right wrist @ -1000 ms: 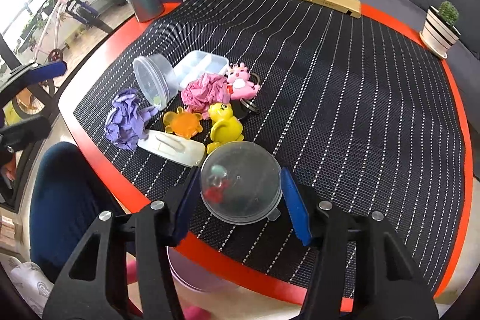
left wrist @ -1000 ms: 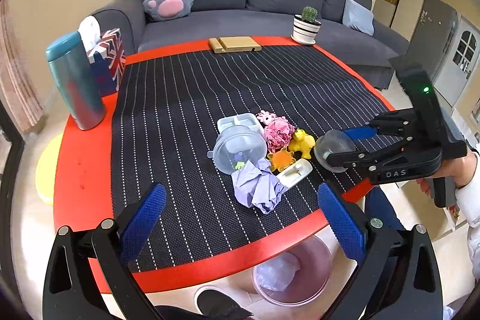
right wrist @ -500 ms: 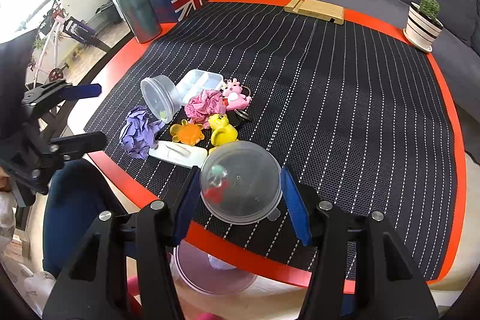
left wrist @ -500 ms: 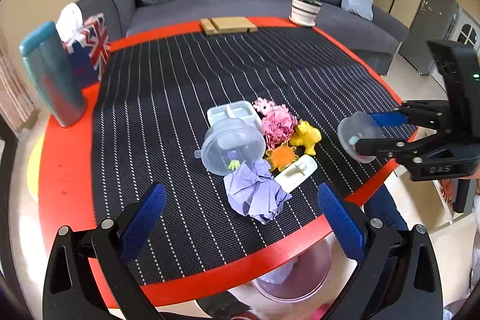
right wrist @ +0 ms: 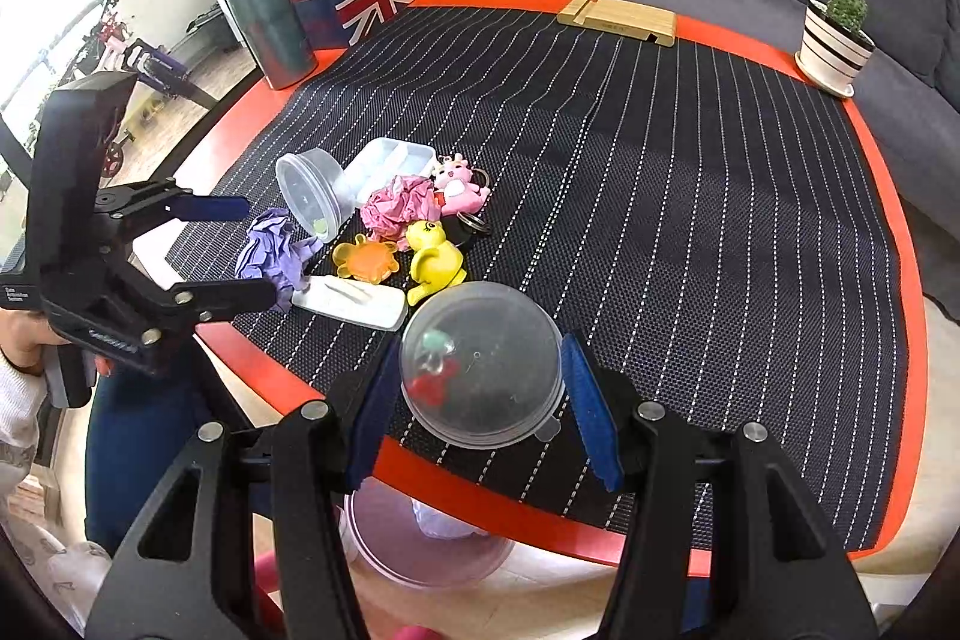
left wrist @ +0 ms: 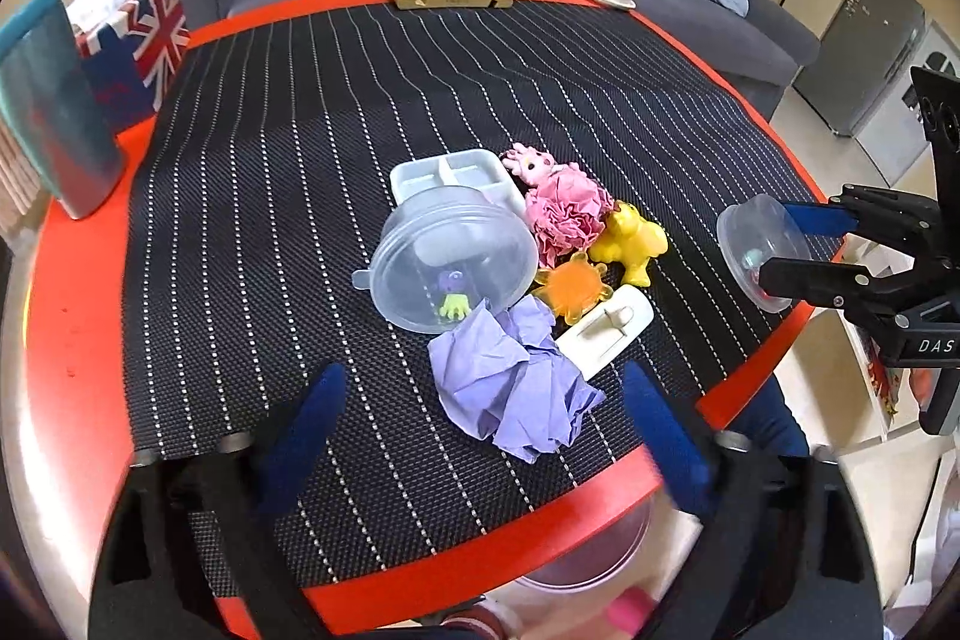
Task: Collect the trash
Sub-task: 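Grasp the crumpled purple paper with the left gripper while the right gripper holds the dome, then carry both items over the pink bin while the right gripper opens, dropping the dome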
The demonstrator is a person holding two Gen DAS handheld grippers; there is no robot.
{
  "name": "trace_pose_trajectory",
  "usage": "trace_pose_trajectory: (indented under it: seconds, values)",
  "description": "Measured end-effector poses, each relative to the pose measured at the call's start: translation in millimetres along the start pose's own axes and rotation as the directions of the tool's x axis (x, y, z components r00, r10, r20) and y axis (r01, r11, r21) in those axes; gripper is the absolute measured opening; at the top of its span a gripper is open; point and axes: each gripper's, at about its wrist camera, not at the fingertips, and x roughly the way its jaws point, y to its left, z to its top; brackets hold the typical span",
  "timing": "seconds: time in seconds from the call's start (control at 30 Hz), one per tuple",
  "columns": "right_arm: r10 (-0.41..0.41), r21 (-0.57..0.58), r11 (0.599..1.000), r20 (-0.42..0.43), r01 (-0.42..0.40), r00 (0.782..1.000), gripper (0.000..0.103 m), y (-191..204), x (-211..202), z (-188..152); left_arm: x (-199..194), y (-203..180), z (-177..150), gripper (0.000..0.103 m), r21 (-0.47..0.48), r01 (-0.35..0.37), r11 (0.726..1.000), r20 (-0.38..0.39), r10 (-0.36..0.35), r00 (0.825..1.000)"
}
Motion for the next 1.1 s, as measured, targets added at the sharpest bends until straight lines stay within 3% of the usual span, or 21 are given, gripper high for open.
trace_pose_trajectory:
  seconds: [0.07,0.2,0.73,1.1]
  values:
    - [0.001,0.001,1.0,0.002,-0.001,1.0,0.054,0.2,0.0,-0.2,2.2,0.2,0.0,0.071,0.0,0.004,1.0,-0.003,-0.004,1.0]
    - [0.004,-0.001,1.0,0.004,-0.004,1.0,0.054,1.2,-0.2,0.4,3.5,-0.1,-1.4,0.043,0.005,0.021,1.0,-0.007,-0.021,1.0]
    - [0.02,-0.01,1.0,0.045,-0.02,0.999,0.054,17.8,-20.3,-6.8,-35.1,-6.5,-6.5,0.039,0.036,0.036,0.999,0.082,-0.039,0.996]
    - [0.049,-0.021,0.999,0.071,-0.048,0.996,0.054,45.7,-46.7,-39.7,-64.7,-31.7,-26.6,0.039,0.085,0.04,0.996,0.123,-0.05,0.991]
